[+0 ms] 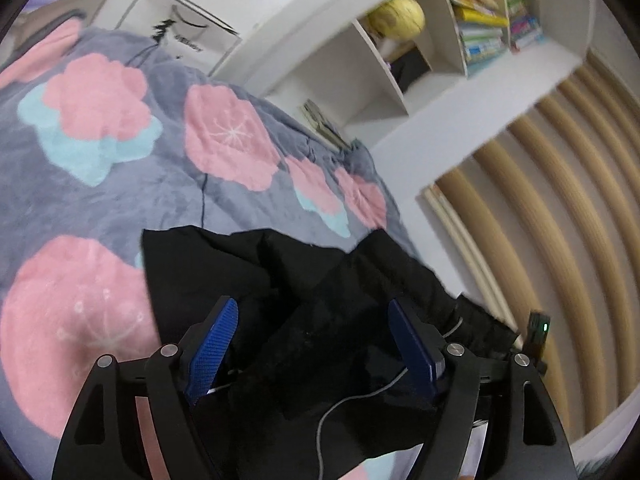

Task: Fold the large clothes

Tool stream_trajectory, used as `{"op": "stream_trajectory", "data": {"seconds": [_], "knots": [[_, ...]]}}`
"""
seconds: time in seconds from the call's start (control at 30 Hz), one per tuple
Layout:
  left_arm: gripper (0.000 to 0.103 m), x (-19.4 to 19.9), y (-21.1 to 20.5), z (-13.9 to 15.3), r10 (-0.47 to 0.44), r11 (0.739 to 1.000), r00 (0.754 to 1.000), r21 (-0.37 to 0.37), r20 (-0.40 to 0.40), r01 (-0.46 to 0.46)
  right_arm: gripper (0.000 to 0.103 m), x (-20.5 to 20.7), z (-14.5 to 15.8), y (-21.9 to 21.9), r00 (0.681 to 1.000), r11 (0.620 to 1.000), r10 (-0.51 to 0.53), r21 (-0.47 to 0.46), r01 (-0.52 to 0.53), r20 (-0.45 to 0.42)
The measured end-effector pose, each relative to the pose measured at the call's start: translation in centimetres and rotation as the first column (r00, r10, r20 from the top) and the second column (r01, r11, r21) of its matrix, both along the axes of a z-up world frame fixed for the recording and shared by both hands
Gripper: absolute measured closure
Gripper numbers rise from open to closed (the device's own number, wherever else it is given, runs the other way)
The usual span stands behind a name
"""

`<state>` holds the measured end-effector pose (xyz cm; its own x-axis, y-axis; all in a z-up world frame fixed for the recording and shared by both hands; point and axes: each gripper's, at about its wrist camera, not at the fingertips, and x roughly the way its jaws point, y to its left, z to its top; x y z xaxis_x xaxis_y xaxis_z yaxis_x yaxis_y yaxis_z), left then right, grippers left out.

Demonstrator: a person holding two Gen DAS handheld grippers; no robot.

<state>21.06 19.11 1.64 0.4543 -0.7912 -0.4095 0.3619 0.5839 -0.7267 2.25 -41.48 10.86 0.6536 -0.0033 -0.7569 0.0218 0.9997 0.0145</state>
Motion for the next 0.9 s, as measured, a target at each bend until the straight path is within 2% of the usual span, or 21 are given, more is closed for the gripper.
{"op": "stream_trajectory", "data": {"seconds": [0.1,0.2,0.3,0.43,0.57,0.63,0.7,0.8,0.9], "knots": [[0.024,0.4,-0.9,-0.5,-0.044,0.999,0.999,0.010,-0.007,0.044,0.017,2.0,-1.6,0.6,0.997,0.996,0.078,-0.047,-0.077,0.004],[0.024,0.7,-1.4,-0.7,-0.063,0.997,0.998,0.044,0.019,0.062,0.017,4.7,-2.9,0.9,0.985,0.982,0.171,-0.084,-0.168,0.036],[0.024,1.3,-2.2,-0.9,-0.112,0.993,0.993,0.028,0.039,0.111,0.017,7.2,-4.4,0.9,0.963,0.963,0.266,-0.045,-0.264,0.036],[0.024,2.5,-3.1,-2.1,-0.145,0.989,0.989,0.010,0.036,0.145,0.017,10.0,-5.5,1.5,0.912,0.911,0.408,0.042,-0.410,0.041],[0.024,3.4,-2.8,-3.5,-0.172,0.982,0.985,-0.075,-0.004,0.171,0.017,12.0,-6.4,1.5,0.894,0.886,0.444,0.120,-0.448,0.056],[0.023,3.5,-2.9,-4.1,-0.207,0.967,0.978,-0.156,-0.004,0.203,0.017,12.6,-6.6,1.6,0.887,0.875,0.459,0.151,-0.461,0.052],[0.020,3.6,-3.5,-4.6,-0.227,0.955,0.974,-0.198,-0.015,0.220,0.017,13.5,-6.9,1.9,0.880,0.864,0.473,0.171,-0.473,0.043],[0.018,3.8,-5.6,-5.5,-0.247,0.961,0.967,-0.146,-0.066,0.236,0.017,14.3,-6.7,2.4,0.869,0.847,0.493,0.205,-0.491,0.044],[0.018,3.8,-6.9,-6.2,-0.275,0.954,0.957,-0.152,-0.096,0.259,0.014,14.9,-6.6,2.8,0.862,0.832,0.505,0.242,-0.499,0.039]]}}
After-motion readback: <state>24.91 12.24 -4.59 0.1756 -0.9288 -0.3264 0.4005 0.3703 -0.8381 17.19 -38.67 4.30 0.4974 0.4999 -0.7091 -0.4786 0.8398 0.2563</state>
